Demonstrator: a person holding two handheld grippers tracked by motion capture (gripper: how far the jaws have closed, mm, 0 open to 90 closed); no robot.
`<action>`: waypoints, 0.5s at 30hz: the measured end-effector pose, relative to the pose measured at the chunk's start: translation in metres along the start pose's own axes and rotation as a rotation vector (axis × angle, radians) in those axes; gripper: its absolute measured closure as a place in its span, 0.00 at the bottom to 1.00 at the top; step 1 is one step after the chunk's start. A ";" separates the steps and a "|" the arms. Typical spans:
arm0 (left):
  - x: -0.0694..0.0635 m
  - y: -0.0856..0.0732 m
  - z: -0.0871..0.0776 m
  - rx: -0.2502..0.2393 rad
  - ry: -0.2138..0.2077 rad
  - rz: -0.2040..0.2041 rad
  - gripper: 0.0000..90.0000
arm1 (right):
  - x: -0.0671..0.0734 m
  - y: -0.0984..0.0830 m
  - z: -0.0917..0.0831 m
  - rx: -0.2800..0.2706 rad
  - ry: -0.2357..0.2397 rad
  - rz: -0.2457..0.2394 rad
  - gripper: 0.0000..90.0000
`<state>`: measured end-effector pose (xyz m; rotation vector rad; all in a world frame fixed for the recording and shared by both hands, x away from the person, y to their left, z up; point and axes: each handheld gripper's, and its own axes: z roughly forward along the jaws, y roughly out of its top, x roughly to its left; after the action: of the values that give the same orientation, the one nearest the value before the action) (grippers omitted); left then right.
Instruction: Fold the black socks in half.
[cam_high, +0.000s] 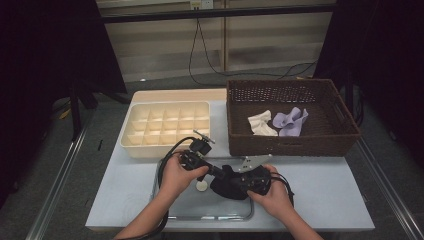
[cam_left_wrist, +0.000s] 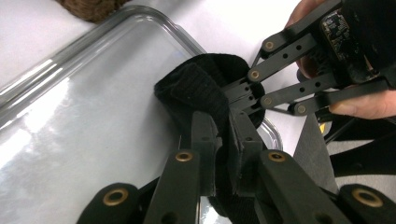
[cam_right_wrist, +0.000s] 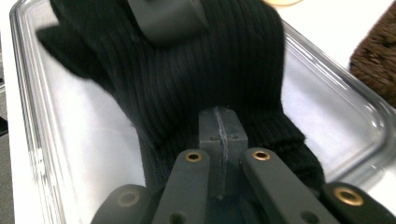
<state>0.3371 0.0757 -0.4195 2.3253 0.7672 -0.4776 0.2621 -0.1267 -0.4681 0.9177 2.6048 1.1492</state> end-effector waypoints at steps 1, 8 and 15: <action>-0.001 0.001 0.001 0.000 0.005 -0.001 0.92 | 0.001 0.000 0.001 -0.003 0.004 0.002 1.00; -0.002 0.002 0.005 0.008 0.018 0.022 0.92 | -0.005 0.000 -0.013 -0.022 0.000 0.021 0.98; -0.002 0.005 0.005 0.013 0.015 0.020 0.92 | -0.011 -0.010 -0.019 0.012 0.014 0.032 1.00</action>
<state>0.3377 0.0684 -0.4196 2.3491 0.7494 -0.4590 0.2590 -0.1504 -0.4629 0.9610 2.6202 1.1533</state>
